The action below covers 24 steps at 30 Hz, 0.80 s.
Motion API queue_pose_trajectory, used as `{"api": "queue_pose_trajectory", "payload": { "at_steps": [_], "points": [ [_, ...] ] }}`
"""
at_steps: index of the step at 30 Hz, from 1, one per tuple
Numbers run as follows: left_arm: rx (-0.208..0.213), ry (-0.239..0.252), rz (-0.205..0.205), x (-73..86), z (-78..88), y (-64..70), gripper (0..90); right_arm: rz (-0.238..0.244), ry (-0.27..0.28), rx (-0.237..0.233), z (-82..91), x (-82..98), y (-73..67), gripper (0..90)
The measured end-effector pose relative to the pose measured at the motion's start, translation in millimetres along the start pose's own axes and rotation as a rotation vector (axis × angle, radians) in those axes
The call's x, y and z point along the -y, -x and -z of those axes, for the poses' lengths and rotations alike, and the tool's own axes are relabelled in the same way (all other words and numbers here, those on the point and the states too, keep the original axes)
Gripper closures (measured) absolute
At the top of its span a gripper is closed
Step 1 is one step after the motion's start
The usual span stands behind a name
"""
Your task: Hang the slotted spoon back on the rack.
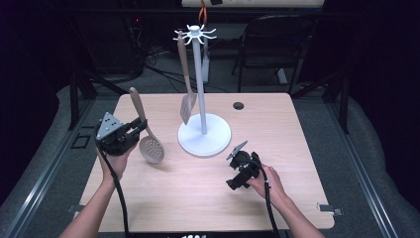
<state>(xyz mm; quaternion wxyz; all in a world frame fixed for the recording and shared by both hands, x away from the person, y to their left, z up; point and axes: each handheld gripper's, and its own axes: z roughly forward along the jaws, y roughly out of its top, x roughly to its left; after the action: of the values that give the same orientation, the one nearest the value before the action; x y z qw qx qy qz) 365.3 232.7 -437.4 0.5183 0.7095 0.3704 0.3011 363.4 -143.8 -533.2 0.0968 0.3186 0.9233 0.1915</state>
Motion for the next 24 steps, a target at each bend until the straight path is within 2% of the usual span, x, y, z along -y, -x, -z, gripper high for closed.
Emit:
{"api": "queue_pose_trajectory", "payload": {
  "at_steps": [10,13,22,24],
  "points": [
    [0.034,0.000,-0.029,-19.5,-17.0,16.5,75.9,0.004,-0.005,0.007,2.0,2.0,-0.2,6.1],
    [0.041,-0.007,-0.034,-26.1,-23.0,18.4,75.8,0.008,-0.010,0.020,4.0,1.6,-0.1,6.2],
    [0.062,-0.007,-0.033,-41.6,-39.6,26.0,75.8,-0.005,0.004,0.007,2.4,2.2,-0.1,6.2],
    [0.067,-0.009,-0.035,-44.4,-42.3,27.2,75.8,0.002,-0.010,0.012,3.3,2.3,1.0,6.2]
  ]
}}
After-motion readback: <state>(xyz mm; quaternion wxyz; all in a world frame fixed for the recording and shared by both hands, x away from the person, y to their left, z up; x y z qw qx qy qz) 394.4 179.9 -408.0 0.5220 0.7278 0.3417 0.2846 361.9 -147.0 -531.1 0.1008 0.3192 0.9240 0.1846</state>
